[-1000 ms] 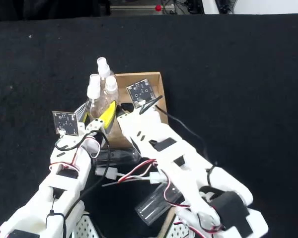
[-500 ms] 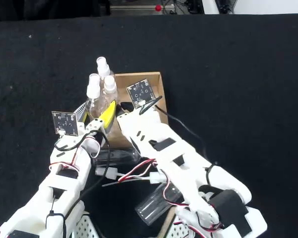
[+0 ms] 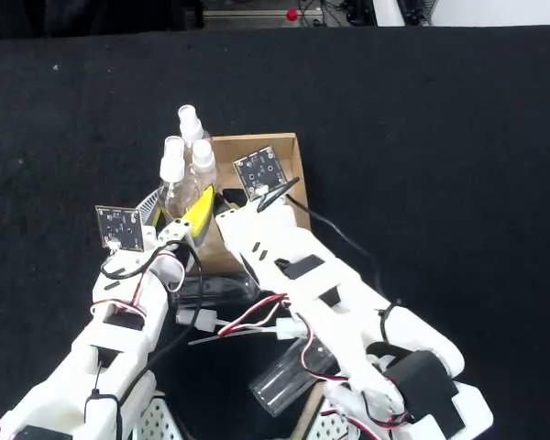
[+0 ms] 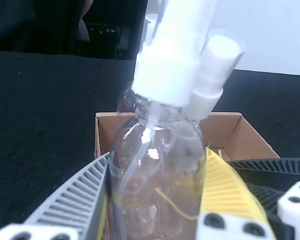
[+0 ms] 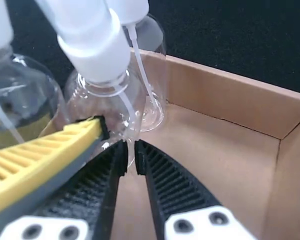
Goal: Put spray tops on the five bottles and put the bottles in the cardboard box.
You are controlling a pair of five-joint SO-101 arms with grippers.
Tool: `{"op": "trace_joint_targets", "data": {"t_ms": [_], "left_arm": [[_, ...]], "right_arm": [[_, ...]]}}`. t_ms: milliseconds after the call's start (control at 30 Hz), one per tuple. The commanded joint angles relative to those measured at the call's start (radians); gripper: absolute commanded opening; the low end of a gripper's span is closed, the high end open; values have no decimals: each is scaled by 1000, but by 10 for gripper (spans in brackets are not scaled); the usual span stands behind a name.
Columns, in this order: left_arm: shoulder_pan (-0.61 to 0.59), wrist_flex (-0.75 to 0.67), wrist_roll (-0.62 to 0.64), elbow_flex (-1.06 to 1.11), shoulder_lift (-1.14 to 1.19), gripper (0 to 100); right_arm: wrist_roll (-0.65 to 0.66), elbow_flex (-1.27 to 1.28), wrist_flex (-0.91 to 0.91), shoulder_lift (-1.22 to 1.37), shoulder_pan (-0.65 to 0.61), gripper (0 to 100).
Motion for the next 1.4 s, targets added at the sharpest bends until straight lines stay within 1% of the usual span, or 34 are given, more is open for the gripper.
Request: {"op": "trace_joint_targets", "data": {"t_ms": [0, 67, 267, 700, 800, 967, 1067, 1167, 1267, 1367], "left_arm": [[-5, -21, 6, 25, -29, 339], [-5, -21, 8, 25, -29, 374], [-5, -21, 5, 25, -29, 340], [-5, -28, 6, 25, -32, 343], [-5, -21, 6, 27, -86, 341], [-5, -2, 3, 30, -242, 339], [-5, 130, 2, 33, -353, 339], [-5, 288, 8, 35, -494, 339], [-5, 466, 5, 25, -669, 339], [-13, 678, 2, 24, -867, 339]], "right_arm": [[-5, -71, -31, -13, 8, 11], [-5, -71, -31, -13, 8, 11], [-5, -71, -31, -13, 8, 11], [-5, -71, -31, -13, 8, 11], [-5, -71, -31, -13, 8, 11], [-5, -65, -26, -48, 18, 11], [-5, -54, -2, -110, 44, 11], [-5, -48, 68, -180, 55, 12], [-5, -51, 160, -239, 55, 15], [-5, -53, 238, -278, 63, 15]]}}
